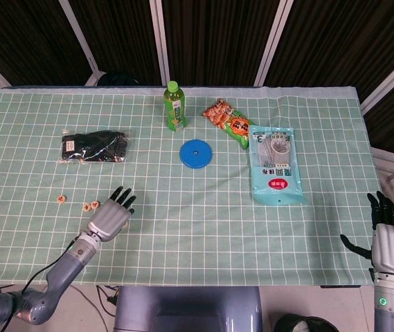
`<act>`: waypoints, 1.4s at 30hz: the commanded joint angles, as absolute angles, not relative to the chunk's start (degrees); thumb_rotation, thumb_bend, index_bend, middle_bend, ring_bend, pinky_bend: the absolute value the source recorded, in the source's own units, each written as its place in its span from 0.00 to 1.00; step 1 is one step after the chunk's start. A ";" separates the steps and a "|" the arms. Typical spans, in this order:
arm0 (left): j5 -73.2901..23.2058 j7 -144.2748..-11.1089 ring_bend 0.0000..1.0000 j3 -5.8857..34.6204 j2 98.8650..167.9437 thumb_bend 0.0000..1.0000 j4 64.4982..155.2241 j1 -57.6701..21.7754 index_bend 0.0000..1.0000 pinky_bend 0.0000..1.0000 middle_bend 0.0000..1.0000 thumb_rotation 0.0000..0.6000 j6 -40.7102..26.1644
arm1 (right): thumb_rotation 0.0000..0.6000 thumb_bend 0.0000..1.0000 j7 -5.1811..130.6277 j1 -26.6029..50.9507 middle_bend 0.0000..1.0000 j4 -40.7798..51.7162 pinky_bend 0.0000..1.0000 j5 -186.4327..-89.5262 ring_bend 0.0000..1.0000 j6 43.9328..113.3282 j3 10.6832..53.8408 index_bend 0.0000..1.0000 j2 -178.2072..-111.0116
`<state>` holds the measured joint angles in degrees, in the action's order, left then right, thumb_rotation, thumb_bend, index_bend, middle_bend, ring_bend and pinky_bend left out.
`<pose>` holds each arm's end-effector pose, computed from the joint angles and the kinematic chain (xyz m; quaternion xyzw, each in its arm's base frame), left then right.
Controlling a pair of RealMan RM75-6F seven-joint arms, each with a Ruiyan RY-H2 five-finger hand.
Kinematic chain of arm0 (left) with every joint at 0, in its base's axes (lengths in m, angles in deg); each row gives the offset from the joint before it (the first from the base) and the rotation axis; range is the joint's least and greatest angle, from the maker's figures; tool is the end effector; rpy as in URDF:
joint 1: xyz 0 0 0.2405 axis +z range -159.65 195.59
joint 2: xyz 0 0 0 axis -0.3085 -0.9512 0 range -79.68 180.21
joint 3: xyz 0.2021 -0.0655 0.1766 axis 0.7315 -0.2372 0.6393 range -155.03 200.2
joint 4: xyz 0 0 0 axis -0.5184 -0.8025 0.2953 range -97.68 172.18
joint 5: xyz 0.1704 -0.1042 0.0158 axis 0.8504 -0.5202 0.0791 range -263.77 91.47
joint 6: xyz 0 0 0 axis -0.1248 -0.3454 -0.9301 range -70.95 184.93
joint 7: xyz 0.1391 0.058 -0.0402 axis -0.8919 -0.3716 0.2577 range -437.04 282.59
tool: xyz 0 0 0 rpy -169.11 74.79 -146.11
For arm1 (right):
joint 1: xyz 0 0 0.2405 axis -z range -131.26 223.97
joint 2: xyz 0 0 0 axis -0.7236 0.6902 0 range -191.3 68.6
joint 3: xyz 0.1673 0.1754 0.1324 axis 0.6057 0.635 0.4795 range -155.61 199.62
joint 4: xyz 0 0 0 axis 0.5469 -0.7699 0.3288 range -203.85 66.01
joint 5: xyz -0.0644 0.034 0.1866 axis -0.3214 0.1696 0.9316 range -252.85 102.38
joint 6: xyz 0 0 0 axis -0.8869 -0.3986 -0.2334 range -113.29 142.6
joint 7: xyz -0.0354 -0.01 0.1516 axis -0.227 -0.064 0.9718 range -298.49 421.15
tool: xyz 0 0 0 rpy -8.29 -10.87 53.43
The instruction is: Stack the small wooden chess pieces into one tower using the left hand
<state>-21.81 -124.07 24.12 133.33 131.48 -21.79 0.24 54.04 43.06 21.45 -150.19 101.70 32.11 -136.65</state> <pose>-0.1946 0.3049 -0.0120 -0.8551 -0.2096 -0.2054 0.4274 -0.3392 -0.2045 0.1474 0.4875 -0.4160 0.3931 0.6594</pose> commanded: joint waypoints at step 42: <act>-21.69 -124.86 0.00 25.05 133.45 0.29 131.55 -22.36 0.39 0.08 0.14 1.00 -0.02 | 1.00 0.25 53.66 43.19 0.00 22.21 0.00 -148.62 0.02 101.63 32.77 0.06 -136.56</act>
